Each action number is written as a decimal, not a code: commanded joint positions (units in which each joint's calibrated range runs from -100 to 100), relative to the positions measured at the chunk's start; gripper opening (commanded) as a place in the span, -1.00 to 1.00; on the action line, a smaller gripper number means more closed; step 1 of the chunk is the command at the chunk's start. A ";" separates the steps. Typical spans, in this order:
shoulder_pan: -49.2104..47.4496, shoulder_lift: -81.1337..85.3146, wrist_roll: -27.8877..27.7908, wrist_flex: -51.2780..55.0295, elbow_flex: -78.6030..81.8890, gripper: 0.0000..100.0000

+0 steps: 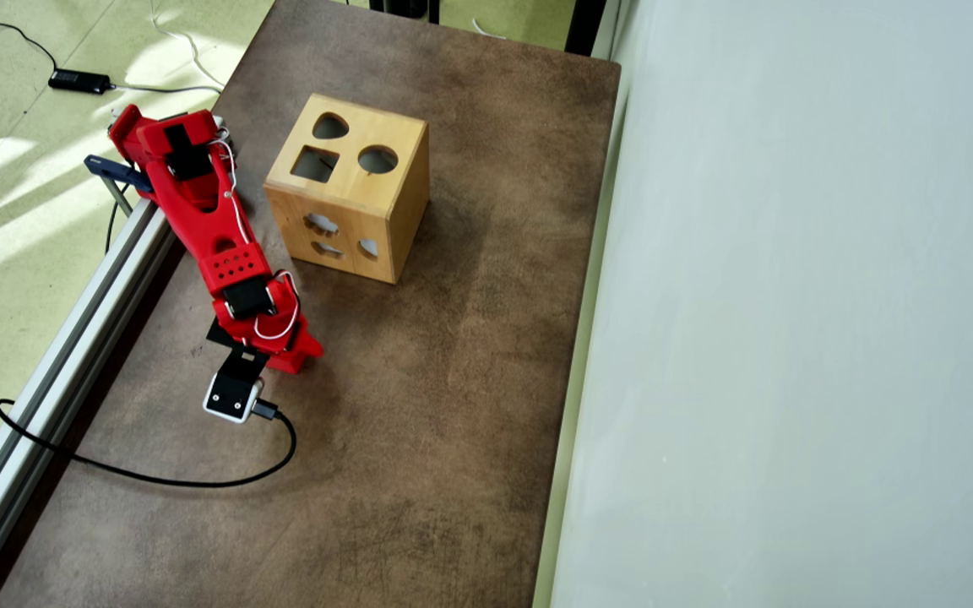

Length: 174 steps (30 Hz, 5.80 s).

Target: Pick and place the red cube on the square hole

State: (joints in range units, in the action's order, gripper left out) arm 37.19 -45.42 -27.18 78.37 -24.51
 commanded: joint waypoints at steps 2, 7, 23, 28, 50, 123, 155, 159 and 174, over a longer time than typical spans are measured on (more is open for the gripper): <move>0.11 0.88 0.05 -1.45 -1.87 -0.32; 0.11 0.88 0.10 -1.29 -2.14 -0.32; 0.03 0.97 0.20 -0.89 -2.14 -0.70; 0.03 0.97 0.20 -1.13 -2.14 -0.91; 0.11 14.21 0.24 6.75 -2.32 -0.96; -22.63 57.53 19.34 19.62 1.88 -0.96; -33.92 70.18 25.89 19.62 28.54 -0.96; -34.00 70.18 25.64 19.46 29.08 -0.96; -34.07 70.18 24.18 19.54 29.52 -0.96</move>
State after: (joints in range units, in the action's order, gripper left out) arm 3.56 22.20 -2.37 97.34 5.28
